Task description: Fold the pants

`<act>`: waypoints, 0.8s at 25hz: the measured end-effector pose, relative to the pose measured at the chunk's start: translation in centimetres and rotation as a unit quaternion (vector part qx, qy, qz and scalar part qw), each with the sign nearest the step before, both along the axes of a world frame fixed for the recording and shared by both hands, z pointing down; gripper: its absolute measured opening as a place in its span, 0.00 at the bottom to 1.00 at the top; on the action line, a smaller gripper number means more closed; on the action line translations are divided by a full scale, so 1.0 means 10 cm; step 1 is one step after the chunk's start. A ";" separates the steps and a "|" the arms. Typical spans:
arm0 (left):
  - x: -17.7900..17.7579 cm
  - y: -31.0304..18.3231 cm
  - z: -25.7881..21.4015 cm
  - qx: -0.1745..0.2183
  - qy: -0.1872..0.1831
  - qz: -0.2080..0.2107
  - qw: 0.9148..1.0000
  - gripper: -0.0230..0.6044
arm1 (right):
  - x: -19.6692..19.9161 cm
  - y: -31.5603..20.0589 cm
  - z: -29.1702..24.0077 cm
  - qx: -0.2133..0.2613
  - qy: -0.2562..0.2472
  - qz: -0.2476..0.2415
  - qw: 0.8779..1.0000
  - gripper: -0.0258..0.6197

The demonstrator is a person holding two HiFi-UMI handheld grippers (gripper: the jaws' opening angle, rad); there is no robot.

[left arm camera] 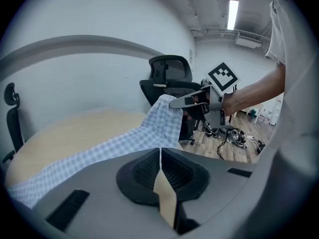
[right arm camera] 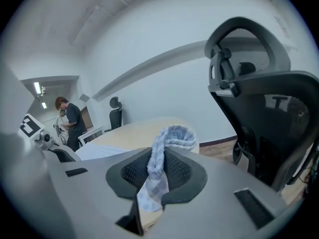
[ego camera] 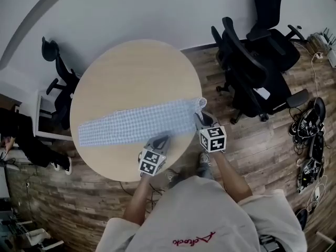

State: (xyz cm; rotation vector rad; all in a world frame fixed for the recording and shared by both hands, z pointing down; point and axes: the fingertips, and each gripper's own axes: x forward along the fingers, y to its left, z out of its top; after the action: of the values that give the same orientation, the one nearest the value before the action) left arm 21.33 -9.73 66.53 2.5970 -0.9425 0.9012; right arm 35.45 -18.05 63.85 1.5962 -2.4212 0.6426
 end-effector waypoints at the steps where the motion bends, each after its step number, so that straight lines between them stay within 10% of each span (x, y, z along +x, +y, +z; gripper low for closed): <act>1: -0.11 0.01 -0.02 0.003 0.005 -0.007 1.000 0.10 | -0.12 -0.01 -0.04 0.003 0.011 -0.004 1.000 0.17; 20: -2.24 0.49 0.02 -0.002 0.029 -0.170 0.985 0.10 | -1.85 0.07 1.09 -0.144 0.199 -0.105 0.964 0.19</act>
State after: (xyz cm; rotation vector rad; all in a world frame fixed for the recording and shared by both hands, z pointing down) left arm -1.03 -4.83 66.70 2.3417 -1.3111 0.7291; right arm 16.91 -17.37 74.77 1.1987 -2.0549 0.5433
